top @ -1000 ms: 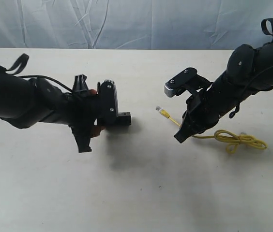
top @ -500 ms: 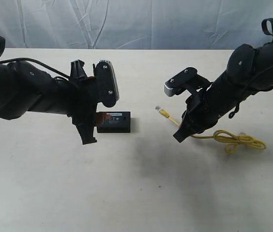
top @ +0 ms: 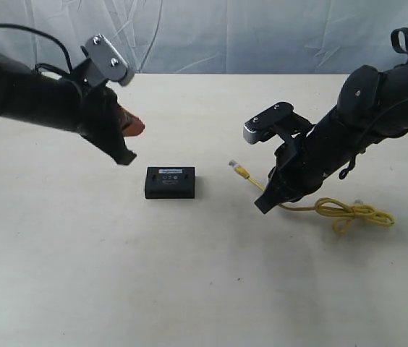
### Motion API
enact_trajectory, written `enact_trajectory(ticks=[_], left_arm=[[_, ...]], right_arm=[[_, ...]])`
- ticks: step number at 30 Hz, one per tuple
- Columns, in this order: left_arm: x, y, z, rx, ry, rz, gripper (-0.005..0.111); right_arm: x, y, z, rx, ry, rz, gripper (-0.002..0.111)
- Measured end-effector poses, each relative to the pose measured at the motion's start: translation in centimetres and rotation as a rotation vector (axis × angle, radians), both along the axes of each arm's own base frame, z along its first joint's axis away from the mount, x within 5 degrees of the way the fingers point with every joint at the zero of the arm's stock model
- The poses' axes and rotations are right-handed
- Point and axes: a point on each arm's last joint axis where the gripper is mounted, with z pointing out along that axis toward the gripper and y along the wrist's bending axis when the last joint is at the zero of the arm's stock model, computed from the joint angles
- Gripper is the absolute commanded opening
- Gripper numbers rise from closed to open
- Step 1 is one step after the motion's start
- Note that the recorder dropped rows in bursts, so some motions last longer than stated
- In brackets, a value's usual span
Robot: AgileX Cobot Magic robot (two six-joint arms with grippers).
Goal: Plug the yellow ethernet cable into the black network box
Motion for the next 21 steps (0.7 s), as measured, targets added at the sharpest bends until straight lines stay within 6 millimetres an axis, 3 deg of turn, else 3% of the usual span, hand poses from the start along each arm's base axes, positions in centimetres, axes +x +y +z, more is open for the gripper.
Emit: enact_trajectory(ticks=[4,10,14,21], left_arm=[[2.8,-0.2,0.0,-0.014,0.137,0.001,0.0],[6.2,-1.4,-2.7,0.038,0.329,-0.015,0.0],[7.0,-1.9,-4.6,0.053,0.38,-0.031,0.0],[6.5,-3.7,-7.1,0.084,0.416,-0.077,0.0]], right_arm=[[-0.1,0.2,0.0,0.004,0.009,-0.006,-0.001],[-0.7,0.9,0.0,0.009,0.031,0.015,-0.001],[-1.1,1.4,0.0,0.01,0.049,0.034,-0.001],[-1.2,1.6,0.0,0.012,0.051,0.036,-0.001]])
